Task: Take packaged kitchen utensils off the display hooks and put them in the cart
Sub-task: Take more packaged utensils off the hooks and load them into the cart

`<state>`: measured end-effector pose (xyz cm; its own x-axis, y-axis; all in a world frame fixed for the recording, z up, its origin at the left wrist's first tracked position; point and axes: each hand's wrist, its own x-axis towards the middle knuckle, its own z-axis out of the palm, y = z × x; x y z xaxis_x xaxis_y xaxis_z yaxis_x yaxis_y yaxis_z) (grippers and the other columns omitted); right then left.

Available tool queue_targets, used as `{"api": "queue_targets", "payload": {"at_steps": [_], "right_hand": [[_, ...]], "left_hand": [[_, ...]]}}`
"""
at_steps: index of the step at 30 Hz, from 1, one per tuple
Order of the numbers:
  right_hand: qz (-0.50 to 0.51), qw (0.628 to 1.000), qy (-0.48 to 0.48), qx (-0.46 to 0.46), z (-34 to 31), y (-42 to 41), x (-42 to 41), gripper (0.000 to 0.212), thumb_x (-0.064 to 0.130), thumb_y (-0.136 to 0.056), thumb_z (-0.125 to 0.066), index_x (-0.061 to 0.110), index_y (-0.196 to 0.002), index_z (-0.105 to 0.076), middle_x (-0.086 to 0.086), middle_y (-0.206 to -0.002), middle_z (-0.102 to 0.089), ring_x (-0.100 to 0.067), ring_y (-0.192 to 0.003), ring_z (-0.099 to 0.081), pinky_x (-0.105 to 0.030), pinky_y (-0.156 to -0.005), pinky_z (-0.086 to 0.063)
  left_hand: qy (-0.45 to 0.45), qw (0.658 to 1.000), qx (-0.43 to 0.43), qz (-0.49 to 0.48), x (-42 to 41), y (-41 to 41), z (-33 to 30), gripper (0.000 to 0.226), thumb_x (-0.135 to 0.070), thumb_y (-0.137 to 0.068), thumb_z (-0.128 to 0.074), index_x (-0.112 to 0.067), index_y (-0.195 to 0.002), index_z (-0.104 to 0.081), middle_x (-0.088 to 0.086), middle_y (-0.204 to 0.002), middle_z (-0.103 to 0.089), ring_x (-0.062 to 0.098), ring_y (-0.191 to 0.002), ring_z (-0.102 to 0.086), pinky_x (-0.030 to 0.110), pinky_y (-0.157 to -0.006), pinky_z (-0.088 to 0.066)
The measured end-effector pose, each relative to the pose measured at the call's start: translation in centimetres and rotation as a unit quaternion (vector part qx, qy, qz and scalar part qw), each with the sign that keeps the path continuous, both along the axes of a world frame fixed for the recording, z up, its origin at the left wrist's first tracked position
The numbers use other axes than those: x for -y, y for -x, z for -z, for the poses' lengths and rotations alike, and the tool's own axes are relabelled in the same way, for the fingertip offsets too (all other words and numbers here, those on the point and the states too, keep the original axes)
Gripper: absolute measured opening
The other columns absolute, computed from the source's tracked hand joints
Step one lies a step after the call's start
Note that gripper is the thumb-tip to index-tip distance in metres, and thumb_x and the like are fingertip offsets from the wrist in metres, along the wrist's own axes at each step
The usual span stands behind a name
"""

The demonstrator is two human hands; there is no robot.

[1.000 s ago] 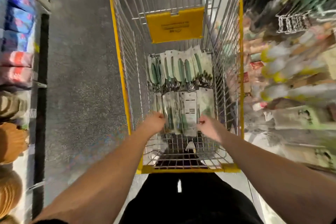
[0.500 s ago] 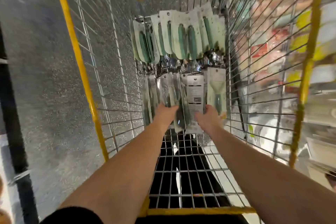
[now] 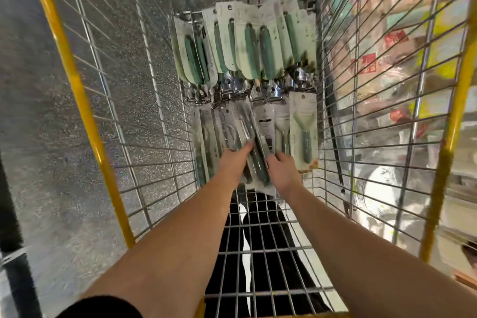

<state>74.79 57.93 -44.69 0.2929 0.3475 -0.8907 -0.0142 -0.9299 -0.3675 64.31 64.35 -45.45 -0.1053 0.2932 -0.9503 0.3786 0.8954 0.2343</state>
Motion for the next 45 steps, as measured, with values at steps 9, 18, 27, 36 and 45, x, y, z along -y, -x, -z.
{"api": "queue_targets", "payload": {"at_steps": [9, 18, 27, 36, 45], "right_hand": [[0.021, 0.993, -0.027, -0.109, -1.0, 0.3, -0.7, 0.04, 0.045, -0.104, -0.045, 0.019, -0.135, -0.044, 0.008, -0.101, -0.064, -0.003, -0.085, -0.06, -0.018, -0.069, -0.043], [0.006, 0.988, -0.028, -0.149, -1.9, 0.1, -1.4, 0.073, 0.066, -0.075, -0.07, 0.017, -0.128, -0.058, -0.001, -0.108, -0.074, -0.021, -0.102, -0.07, -0.04, -0.091, -0.055], [-0.105, 0.982, -0.071, -0.138, -11.1, -0.8, -2.7, 0.069, 0.058, -0.088, -0.062, 0.016, -0.14, -0.042, -0.002, -0.124, -0.064, -0.018, -0.102, -0.067, -0.03, -0.082, -0.058], [-0.131, 0.971, -0.18, -0.089, -23.2, -2.8, -1.4, 0.079, 0.069, -0.092, -0.044, 0.026, -0.156, -0.029, -0.002, -0.153, -0.044, -0.034, -0.127, -0.055, -0.04, -0.103, -0.048], [-0.022, 0.957, -0.287, -0.044, -32.2, -2.1, 2.6, 0.074, 0.057, -0.092, -0.062, 0.018, -0.148, -0.035, 0.0, -0.132, -0.052, -0.021, -0.116, -0.054, -0.037, -0.097, -0.043]], "left_hand": [[0.046, 0.971, 0.152, -0.178, 0.5, 0.0, 0.6, 0.083, -0.063, -0.069, -0.081, -0.009, -0.129, -0.062, 0.018, -0.12, -0.071, 0.037, -0.106, -0.071, 0.059, -0.095, -0.054], [0.051, 0.966, 0.19, -0.17, -0.1, 1.2, -1.4, 0.067, -0.043, -0.075, -0.082, -0.005, -0.127, -0.065, 0.024, -0.122, -0.068, 0.042, -0.11, -0.068, 0.062, -0.096, -0.051], [0.024, 0.972, 0.181, -0.149, -1.1, 1.3, -11.0, 0.035, -0.031, -0.093, -0.058, -0.005, -0.115, -0.065, 0.02, -0.113, -0.069, 0.042, -0.104, -0.068, 0.061, -0.097, -0.051], [-0.083, 0.959, 0.231, -0.138, 0.2, 0.8, -23.5, 0.029, -0.03, -0.094, -0.057, -0.009, -0.114, -0.059, 0.016, -0.098, -0.065, 0.033, -0.09, -0.064, 0.054, -0.09, -0.054], [-0.139, 0.917, 0.365, -0.081, 3.1, 1.8, -33.0, 0.045, -0.043, -0.088, -0.067, -0.008, -0.116, -0.068, 0.016, -0.098, -0.075, 0.033, -0.086, -0.071, 0.05, -0.09, -0.054]]}}
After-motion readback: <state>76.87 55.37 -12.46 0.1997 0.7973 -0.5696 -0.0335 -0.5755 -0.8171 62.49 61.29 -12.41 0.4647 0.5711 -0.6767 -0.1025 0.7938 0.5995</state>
